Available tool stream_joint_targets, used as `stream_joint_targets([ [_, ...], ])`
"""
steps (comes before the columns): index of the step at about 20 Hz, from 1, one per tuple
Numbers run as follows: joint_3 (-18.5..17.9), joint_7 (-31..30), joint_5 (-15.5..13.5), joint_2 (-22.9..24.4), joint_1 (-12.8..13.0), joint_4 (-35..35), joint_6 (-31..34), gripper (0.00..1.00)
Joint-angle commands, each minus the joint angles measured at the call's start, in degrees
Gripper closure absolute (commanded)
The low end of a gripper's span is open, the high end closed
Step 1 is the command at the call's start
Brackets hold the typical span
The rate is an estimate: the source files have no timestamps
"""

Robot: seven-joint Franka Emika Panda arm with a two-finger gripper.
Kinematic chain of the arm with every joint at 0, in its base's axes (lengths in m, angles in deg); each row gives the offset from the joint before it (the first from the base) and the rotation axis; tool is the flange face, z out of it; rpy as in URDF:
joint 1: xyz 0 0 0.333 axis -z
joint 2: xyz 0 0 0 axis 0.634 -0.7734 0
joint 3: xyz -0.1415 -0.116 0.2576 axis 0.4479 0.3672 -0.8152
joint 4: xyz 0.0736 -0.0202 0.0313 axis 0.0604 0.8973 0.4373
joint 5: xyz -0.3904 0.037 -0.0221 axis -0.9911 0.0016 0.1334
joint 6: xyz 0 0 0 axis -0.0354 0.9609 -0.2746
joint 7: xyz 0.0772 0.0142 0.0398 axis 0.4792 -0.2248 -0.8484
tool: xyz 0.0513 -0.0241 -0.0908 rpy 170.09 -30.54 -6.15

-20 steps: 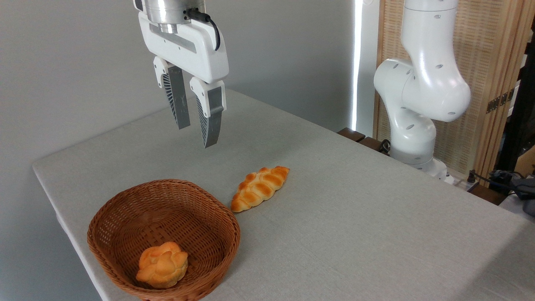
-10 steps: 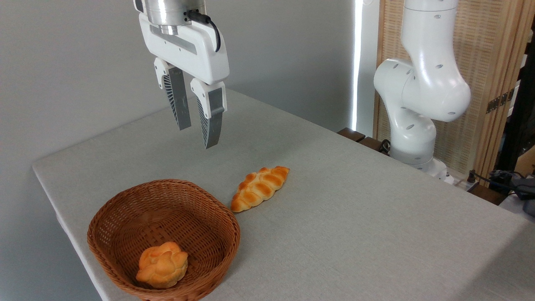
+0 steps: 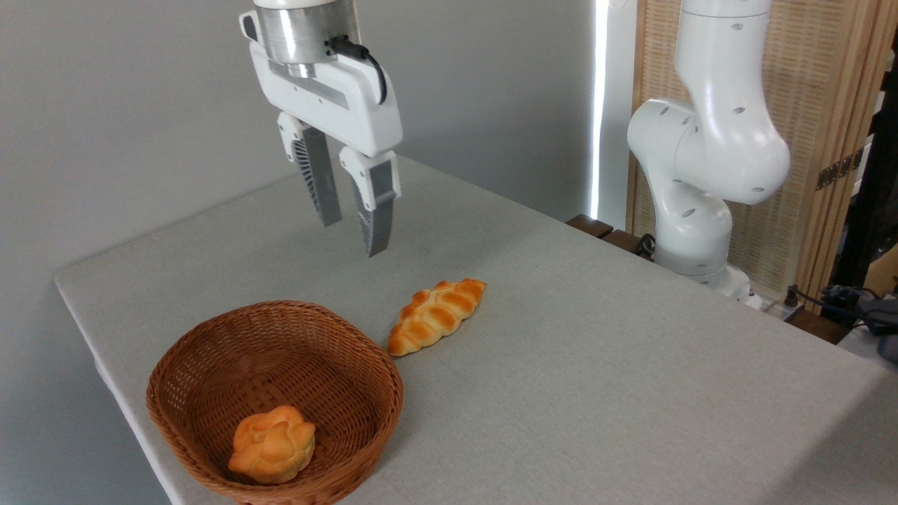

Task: Put bread into the basket
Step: 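Lower the open gripper down onto the braided bread roll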

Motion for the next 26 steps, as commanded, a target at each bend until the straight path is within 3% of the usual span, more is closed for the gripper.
stream_joint_targets([
  [1, 0.1, -0.5, 0.3, 5.0, 0.0, 6.7, 1.0, 0.00],
  [7, -0.6, -0.7, 0.4, 8.9, -0.3, 17.9, -3.5, 0.00],
  [14, 0.1, 0.0, 0.4, 9.0, 0.0, 27.2, -13.3, 0.00],
  [16, 0.2, -0.1, 0.3, 8.6, 0.3, 28.5, -14.6, 0.00],
  [18, 0.3, -0.5, 0.3, 7.9, 2.4, 28.5, -14.8, 0.00],
  [26, 1.3, -0.7, 0.3, 3.7, 4.0, 28.5, -15.9, 0.00],
])
